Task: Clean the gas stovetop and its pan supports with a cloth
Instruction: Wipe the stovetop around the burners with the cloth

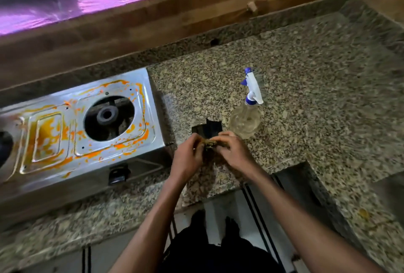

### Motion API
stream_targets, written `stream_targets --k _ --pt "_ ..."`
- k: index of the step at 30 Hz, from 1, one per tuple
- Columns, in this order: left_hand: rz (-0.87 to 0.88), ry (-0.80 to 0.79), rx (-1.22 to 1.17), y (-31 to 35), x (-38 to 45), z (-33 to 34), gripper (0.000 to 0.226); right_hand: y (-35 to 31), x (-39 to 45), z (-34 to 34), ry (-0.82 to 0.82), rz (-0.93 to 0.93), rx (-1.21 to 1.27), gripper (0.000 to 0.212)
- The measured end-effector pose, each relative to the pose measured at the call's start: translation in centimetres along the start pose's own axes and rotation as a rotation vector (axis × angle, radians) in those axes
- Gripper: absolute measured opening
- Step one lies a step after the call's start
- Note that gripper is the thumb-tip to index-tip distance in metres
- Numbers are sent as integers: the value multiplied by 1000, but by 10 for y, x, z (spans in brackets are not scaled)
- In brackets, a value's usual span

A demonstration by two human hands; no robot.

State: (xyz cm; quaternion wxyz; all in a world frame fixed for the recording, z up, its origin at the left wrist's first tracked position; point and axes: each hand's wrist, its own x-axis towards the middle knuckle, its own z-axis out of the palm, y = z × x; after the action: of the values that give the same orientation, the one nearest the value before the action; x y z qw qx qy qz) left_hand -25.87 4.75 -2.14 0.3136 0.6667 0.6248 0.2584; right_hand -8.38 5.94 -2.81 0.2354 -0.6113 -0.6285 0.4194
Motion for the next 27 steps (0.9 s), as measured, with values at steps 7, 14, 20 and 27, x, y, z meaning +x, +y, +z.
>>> stream_targets --k 7,14,20,27 --pt "29 123 -187 22 -21 -56 17 -70 -1 -35 -66 -204 79 15" --pt "35 172 -408 25 -52 -124 10 -147 3 -22 -225 -394 176 10" --pt "-9 297 -638 -9 -72 -190 17 -203 10 31 -270 -435 288 9" --pt "56 345 -543 -66 -78 -297 20 -286 27 113 -265 -455 294 12"
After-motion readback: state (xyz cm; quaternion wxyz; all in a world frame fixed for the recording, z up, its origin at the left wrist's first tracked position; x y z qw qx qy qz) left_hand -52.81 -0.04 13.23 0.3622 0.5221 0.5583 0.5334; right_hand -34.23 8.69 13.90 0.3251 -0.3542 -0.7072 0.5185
